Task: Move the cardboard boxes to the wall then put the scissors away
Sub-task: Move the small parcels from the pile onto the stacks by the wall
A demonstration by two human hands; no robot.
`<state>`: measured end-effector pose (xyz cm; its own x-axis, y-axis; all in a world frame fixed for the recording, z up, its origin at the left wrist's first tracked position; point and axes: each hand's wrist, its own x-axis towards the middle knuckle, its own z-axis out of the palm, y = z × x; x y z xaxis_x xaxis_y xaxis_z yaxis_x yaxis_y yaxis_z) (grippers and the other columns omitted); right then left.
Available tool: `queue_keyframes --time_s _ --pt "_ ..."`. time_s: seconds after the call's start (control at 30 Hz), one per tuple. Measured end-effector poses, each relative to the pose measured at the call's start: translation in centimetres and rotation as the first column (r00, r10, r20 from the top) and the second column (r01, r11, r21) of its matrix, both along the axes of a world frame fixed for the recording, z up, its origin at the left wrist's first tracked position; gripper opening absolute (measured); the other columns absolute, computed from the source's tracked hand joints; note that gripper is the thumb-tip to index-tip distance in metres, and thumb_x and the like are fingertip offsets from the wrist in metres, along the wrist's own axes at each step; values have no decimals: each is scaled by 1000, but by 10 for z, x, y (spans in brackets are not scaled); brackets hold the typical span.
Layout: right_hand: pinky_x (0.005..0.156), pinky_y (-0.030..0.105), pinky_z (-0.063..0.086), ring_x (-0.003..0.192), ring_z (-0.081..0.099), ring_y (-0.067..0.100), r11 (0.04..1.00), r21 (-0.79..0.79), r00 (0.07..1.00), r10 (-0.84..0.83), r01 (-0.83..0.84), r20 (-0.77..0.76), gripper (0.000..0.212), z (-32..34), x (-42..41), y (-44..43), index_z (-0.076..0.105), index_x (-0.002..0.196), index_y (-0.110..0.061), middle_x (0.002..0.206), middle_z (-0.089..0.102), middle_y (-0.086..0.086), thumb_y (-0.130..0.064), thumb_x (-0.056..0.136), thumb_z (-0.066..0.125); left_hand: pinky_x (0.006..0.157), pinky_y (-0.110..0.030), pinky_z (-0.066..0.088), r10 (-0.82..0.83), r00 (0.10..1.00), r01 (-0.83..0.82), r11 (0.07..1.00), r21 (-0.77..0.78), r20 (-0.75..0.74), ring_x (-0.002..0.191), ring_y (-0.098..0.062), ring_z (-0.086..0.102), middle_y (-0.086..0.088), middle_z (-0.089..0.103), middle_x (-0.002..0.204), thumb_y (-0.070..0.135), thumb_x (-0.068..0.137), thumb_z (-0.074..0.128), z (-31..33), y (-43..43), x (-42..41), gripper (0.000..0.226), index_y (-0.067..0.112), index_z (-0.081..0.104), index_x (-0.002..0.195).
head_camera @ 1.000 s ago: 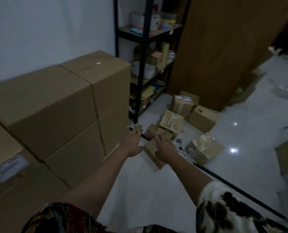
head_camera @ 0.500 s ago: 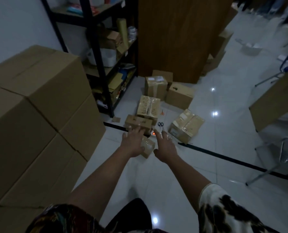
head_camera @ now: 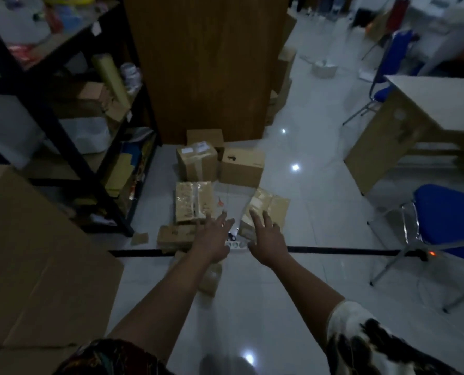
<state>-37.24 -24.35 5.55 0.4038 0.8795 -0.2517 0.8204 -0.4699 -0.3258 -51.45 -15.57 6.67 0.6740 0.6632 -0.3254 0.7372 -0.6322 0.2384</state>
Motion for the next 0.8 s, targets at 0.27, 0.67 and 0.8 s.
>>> queue_keyframes --time_s 0.27,0.67,0.8 --pt "110 53 29 143 14 49 996 -71 999 -43 44 26 87 -12 85 22 -1 155 -36 164 -6 8 -32 94 60 115 -61 11 -161 981 157 986 -50 -107 147 -39 -2 4 -15 162 26 93 54 -35 21 81 81 32 2 155" --pt "111 54 27 146 7 48 975 -157 977 174 -155 121 86 -34 277 95 -4 155 -35 163 -15 6 -29 95 57 116 -56 9 17 997 -25 994 -102 -76 147 -42 -4 3 -18 161 32 94 52 -58 78 274 85 37 -9 153" --pt "113 55 23 146 4 48 959 -205 966 225 -196 126 84 -50 327 126 -3 155 -34 163 -15 6 -28 96 56 115 -57 10 47 998 -51 995 -84 -49 146 -42 -3 3 -18 161 37 95 52 -72 94 323 85 37 -10 152"
